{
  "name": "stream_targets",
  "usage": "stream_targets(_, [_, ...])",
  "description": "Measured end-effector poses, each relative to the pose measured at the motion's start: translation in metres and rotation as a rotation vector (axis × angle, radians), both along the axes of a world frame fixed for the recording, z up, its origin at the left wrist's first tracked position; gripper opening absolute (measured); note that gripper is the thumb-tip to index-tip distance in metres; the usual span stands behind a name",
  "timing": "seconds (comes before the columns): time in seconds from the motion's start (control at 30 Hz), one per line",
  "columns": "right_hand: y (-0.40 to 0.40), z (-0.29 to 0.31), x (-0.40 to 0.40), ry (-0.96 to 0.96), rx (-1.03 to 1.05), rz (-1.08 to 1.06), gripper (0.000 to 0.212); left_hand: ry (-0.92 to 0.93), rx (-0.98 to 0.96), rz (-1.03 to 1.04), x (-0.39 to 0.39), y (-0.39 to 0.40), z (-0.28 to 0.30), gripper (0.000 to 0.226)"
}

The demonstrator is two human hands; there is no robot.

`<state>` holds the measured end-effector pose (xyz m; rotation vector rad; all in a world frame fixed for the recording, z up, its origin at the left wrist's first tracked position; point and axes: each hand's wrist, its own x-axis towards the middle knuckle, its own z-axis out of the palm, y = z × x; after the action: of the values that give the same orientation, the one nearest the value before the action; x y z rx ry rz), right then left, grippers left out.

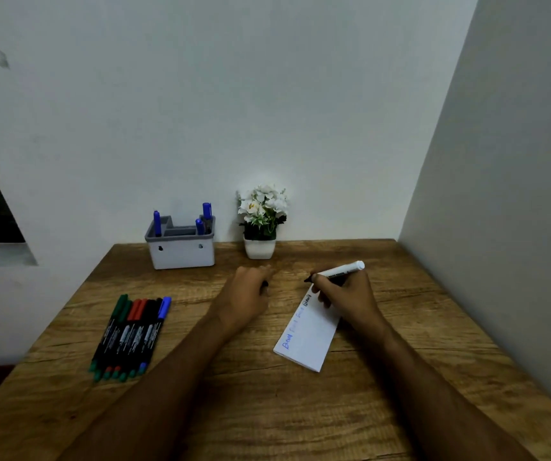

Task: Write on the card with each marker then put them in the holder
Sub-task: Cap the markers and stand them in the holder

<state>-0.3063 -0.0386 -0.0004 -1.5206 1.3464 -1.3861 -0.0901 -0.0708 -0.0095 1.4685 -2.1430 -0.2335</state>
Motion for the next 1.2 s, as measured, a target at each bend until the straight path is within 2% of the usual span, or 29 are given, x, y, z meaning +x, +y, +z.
stream_targets(0.1, [-0.001,0.000,0.001,-0.039,0.007,0.016,0.009,-0.133,0.020,0.033,-0.007,-0.005,0.004,0.014])
stream_targets(0.23, [-0.003,-0.002,0.002,-0.016,-0.007,-0.005,0.008,-0.267,0.056,0.033,-0.020,-0.007,0.006,0.036])
stream_targets(0.33, [-0.005,-0.004,0.002,-0.006,-0.007,-0.005,0.010,-0.239,0.042,0.070,-0.021,-0.007,0.005,0.036])
stream_targets(0.43, [-0.003,-0.003,0.002,-0.028,-0.017,0.014,0.008,0.091,-0.067,0.171,-0.021,-0.001,0.007,0.016])
stream_targets(0.5, [0.001,0.000,0.004,-0.046,-0.043,0.035,0.006,0.380,-0.067,0.261,-0.023,0.006,0.016,0.015])
stream_targets(0.67, [0.009,0.007,0.012,-0.052,-0.150,0.124,0.011,1.139,0.344,0.361,-0.027,0.014,0.022,0.019])
stream_targets(0.73, [0.011,0.008,0.016,-0.053,-0.155,0.145,0.014,1.372,0.498,0.360,-0.028,0.018,0.021,0.020])
stream_targets(0.87, [0.015,0.010,0.021,-0.014,-0.183,0.177,0.015,1.549,0.583,0.374,-0.032,0.027,0.022,0.017])
stream_targets(1.03, [0.023,0.007,0.027,0.026,-0.184,0.168,0.017,1.552,0.576,0.352,-0.037,0.036,0.025,0.012])
stream_targets(1.2, [0.025,0.007,0.028,-0.027,-0.169,0.170,0.013,1.562,0.558,0.300,-0.038,0.044,0.029,0.011])
